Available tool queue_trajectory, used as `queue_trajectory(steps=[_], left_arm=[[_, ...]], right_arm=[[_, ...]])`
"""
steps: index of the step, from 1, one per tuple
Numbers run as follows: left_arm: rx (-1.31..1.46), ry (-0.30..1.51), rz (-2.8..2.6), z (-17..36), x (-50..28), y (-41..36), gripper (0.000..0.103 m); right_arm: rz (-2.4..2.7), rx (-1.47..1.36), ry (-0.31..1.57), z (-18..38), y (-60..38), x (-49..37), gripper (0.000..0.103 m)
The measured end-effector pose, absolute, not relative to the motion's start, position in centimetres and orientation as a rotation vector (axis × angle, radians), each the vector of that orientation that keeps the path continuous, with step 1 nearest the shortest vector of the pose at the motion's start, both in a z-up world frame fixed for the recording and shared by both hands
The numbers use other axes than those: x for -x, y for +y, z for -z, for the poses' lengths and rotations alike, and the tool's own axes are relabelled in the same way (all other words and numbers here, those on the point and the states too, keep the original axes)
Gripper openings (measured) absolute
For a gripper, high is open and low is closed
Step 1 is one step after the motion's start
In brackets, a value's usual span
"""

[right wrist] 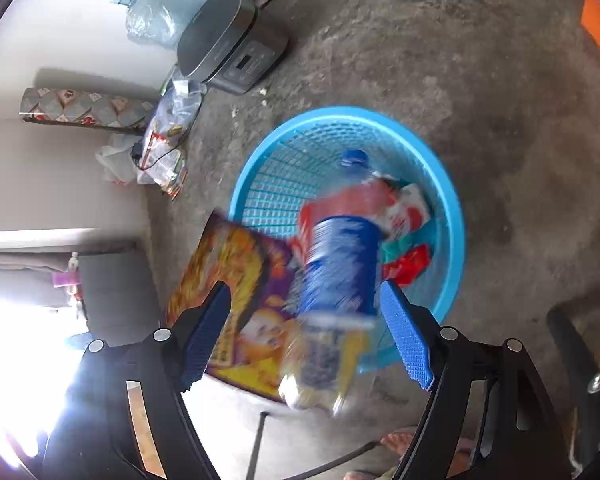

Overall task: Collect trash
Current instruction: 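Carry the purple bag and bottle to the blue wastebasket and release both, then press the trash down into the wastebasket with the right tool while the left tool returns to the table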

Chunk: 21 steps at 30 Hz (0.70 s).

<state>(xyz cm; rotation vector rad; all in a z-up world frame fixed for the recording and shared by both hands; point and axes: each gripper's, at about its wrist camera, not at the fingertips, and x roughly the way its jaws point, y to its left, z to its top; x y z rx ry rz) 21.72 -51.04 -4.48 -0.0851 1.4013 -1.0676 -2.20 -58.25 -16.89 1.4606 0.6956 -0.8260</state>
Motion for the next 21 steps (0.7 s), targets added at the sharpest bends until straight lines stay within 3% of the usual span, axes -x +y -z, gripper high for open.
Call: queue_trajectory(steps=[6,15,21], left_arm=[[0.018,1.260,1.129,-1.1,-22.1,-47.1,0.045],[-0.035,1.099,1.134,-6.2,-21.8,-38.0,0.058],[0.015,1.049,1.071,-8.7,-22.5,-28.9,0.059]], right_arm=[[0.813,-1.361,0.684,14.8,-56.8,2.8,0.073],[0.718,-1.086,0.733,11.3,-55.2,-0.1,0.072],[0.627,-0.881,0.889,12.3,-55.7,-4.2,0.072]])
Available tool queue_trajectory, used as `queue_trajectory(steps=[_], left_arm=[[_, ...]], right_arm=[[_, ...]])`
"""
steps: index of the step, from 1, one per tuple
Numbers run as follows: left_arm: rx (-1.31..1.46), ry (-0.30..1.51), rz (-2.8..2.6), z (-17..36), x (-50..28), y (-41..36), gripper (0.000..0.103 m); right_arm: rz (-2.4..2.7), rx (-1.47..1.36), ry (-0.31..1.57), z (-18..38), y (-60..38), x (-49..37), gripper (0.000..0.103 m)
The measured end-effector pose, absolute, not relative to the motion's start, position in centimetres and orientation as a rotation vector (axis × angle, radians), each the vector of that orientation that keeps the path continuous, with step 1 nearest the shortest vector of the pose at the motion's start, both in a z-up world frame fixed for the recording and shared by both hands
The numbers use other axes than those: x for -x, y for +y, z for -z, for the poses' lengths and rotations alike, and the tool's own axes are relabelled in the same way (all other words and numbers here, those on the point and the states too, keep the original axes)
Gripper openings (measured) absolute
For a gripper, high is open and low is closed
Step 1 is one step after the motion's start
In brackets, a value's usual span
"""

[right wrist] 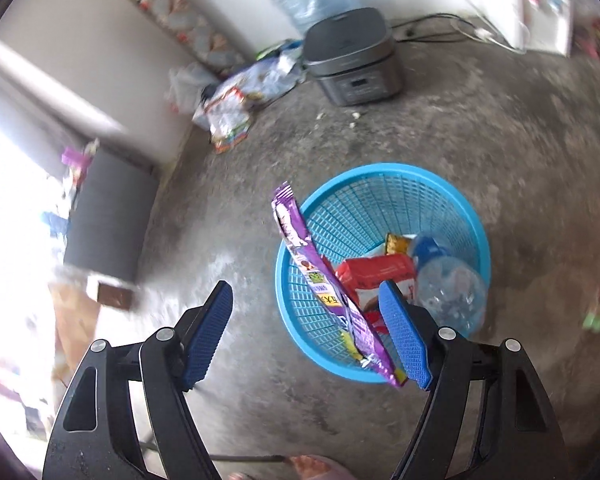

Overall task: Collect trash
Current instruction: 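Press the trash down into the wastebasket with the right tool while the left tool returns to the table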

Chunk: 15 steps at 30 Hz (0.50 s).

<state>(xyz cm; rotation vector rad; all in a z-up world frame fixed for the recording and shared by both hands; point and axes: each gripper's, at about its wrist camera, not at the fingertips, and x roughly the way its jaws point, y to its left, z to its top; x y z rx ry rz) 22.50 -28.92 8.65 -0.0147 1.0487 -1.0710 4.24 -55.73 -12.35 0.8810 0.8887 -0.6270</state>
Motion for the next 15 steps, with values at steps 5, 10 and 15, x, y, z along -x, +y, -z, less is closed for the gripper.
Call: queue_trajectory(steps=[5,10,15], left_arm=[[0.111,0.986,0.943,-10.2,-23.0,-19.3,0.059],[0.191,0.953,0.772,-10.4,-23.1,-10.2,0.059],[0.296,0.955,0.628,-8.9,-23.0,-3.1,0.059]], right_arm=[[0.689,-0.763,0.996,15.4,-57.7,-7.8,0.066],[0.535,-0.718,1.103,18.3,-56.9,-10.8,0.001],[0.237,-0.396,1.189,17.0,-51.5,-12.8,0.000]])
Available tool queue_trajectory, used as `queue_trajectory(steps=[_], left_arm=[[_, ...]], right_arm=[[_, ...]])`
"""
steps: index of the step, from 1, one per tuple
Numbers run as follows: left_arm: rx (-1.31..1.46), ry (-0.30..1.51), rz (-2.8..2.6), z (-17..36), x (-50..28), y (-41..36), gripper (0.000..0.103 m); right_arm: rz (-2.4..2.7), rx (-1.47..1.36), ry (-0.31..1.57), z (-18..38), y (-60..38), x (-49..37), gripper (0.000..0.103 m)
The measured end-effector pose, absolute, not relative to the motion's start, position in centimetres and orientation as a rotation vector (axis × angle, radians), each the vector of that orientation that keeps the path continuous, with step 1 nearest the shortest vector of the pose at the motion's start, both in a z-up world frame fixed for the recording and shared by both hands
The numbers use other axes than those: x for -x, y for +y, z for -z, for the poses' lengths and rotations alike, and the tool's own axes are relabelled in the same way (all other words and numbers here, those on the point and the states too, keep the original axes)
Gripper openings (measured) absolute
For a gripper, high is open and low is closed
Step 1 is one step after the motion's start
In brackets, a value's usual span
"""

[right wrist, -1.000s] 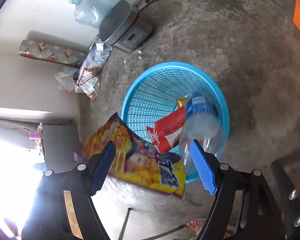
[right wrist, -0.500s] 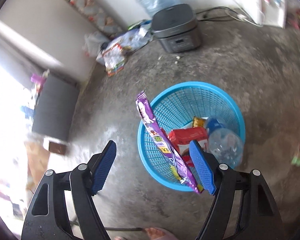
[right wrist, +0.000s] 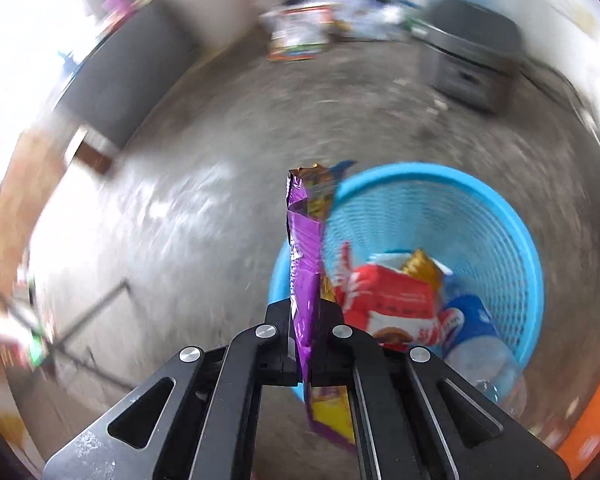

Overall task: Collect trash
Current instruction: 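Press the trash down into the wastebasket with the right tool while the left tool returns to the table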

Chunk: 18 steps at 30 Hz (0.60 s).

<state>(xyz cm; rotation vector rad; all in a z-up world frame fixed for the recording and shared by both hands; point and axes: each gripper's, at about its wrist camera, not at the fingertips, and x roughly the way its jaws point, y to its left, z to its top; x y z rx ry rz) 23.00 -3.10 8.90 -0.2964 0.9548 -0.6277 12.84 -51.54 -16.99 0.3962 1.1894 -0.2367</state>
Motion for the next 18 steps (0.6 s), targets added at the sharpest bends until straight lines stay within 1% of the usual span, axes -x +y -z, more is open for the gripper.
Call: queue_trajectory(steps=[3,6,8,12,15,18], left_arm=[[0.338,0.952,0.564,-7.9,-22.7,-0.2,0.059],[0.366,0.944,0.520,-7.4,-22.3,1.8,0.059],[0.383,0.940,0.498,-7.2,-22.0,2.9,0.059],[0.393,0.946,0.460,-6.7,-21.8,4.0,0.059],[0.395,0.955,0.430,-6.3,-21.6,4.7,0.059],[0.392,0.961,0.401,-6.1,-21.5,5.4,0.059]], right_arm=[[0.150,-0.239,1.315,18.7,-49.9,-12.9,0.000],[0.167,-0.146,1.446,22.0,-50.1,-12.6,0.000],[0.202,-0.176,1.477,23.7,-51.0,-12.3,0.000],[0.307,-0.336,1.485,26.7,-53.0,-12.4,0.000],[0.387,-0.425,1.532,29.3,-54.9,-12.6,0.000],[0.430,-0.438,1.580,31.5,-55.6,-12.7,0.000]])
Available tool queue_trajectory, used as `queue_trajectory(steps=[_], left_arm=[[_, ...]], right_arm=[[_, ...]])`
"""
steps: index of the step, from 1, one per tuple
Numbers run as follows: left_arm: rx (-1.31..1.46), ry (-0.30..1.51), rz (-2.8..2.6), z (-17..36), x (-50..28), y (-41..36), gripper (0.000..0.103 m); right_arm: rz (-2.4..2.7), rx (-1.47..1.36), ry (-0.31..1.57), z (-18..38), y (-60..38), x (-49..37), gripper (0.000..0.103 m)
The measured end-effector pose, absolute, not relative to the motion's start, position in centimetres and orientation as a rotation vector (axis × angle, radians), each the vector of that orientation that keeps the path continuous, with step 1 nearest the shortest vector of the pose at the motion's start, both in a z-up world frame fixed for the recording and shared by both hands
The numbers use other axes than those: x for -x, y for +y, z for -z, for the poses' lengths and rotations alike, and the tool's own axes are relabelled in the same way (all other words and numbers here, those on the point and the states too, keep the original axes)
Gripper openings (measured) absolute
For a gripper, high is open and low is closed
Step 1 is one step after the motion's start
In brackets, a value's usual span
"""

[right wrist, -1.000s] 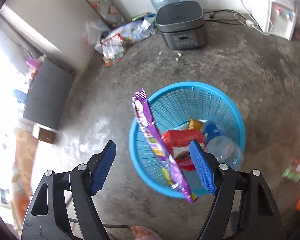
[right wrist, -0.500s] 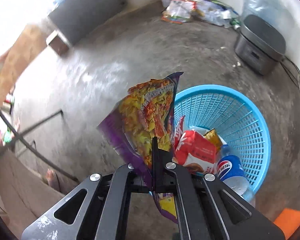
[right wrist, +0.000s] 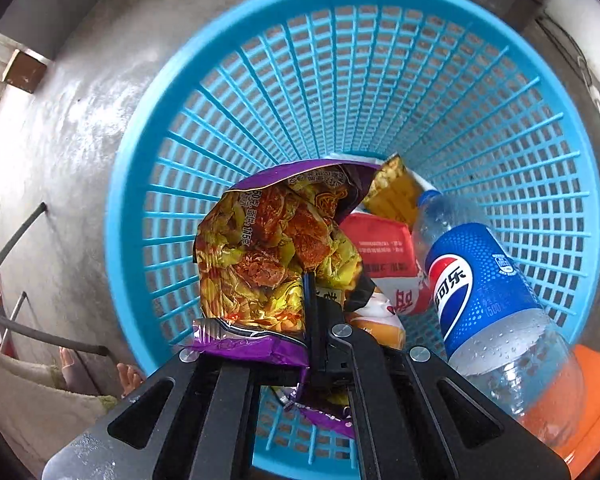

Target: Collect trash

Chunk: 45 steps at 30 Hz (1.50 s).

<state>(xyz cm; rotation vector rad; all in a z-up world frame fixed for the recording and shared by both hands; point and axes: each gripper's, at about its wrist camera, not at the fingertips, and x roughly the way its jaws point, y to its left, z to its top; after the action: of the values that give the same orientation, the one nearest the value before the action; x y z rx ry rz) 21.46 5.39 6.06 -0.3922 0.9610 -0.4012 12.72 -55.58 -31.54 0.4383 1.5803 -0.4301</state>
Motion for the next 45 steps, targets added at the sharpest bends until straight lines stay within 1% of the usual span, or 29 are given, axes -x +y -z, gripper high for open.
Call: queue_trajectory(steps=[10,12,14,15,17,18,19,20,22,23,27,32,38,41,45], left_arm=[[0.374,0.996,0.319,-5.0,-21.9,6.5,0.059],[0.367,1.006,0.308,-4.7,-21.9,6.7,0.059],[0.358,1.013,0.298,-4.5,-21.9,6.8,0.059],[0.352,1.015,0.295,-4.5,-21.9,6.9,0.059],[0.357,1.009,0.296,-4.5,-21.9,7.1,0.059],[0.363,1.002,0.302,-4.6,-21.9,7.2,0.059],[0.367,0.994,0.306,-4.8,-21.8,7.3,0.059],[0.370,0.983,0.312,-5.0,-21.7,7.4,0.059],[0.382,0.964,0.329,-5.3,-21.6,7.6,0.059],[0.388,0.955,0.340,-5.4,-21.4,7.7,0.059],[0.408,0.925,0.369,-5.6,-20.4,8.2,0.059],[0.416,0.889,0.388,-5.7,-18.7,9.5,0.062],[0.408,0.832,0.403,-6.0,-16.6,11.9,0.066],[0.384,0.808,0.406,-6.0,-15.6,12.7,0.069],[0.355,0.819,0.432,-5.1,-14.7,12.7,0.072]], right_arm=[[0.544,-0.495,1.686,36.8,-58.0,-14.8,0.000],[0.566,-0.484,1.688,37.6,-58.1,-15.3,0.000],[0.597,-0.481,1.662,37.6,-57.9,-15.6,0.002],[0.614,-0.487,1.644,37.4,-57.9,-15.5,0.004],[0.635,-0.528,1.605,36.2,-58.0,-15.4,0.011],[0.636,-0.540,1.587,35.5,-58.1,-15.3,0.025],[0.634,-0.540,1.565,34.5,-58.1,-15.3,0.046],[0.629,-0.521,1.541,33.4,-58.0,-15.2,0.051],[0.608,-0.497,1.507,31.2,-57.8,-15.0,0.053],[0.598,-0.508,1.497,30.3,-57.8,-14.6,0.056],[0.594,-0.562,1.379,25.0,-58.0,-12.6,0.062],[0.641,-0.629,1.159,17.1,-59.4,-10.1,0.064],[0.757,-0.609,0.887,6.9,-58.6,-7.2,0.064],[0.723,-0.597,0.763,2.6,-56.4,-7.2,0.064],[0.550,-0.565,0.654,-3.6,-49.5,-7.3,0.064]])
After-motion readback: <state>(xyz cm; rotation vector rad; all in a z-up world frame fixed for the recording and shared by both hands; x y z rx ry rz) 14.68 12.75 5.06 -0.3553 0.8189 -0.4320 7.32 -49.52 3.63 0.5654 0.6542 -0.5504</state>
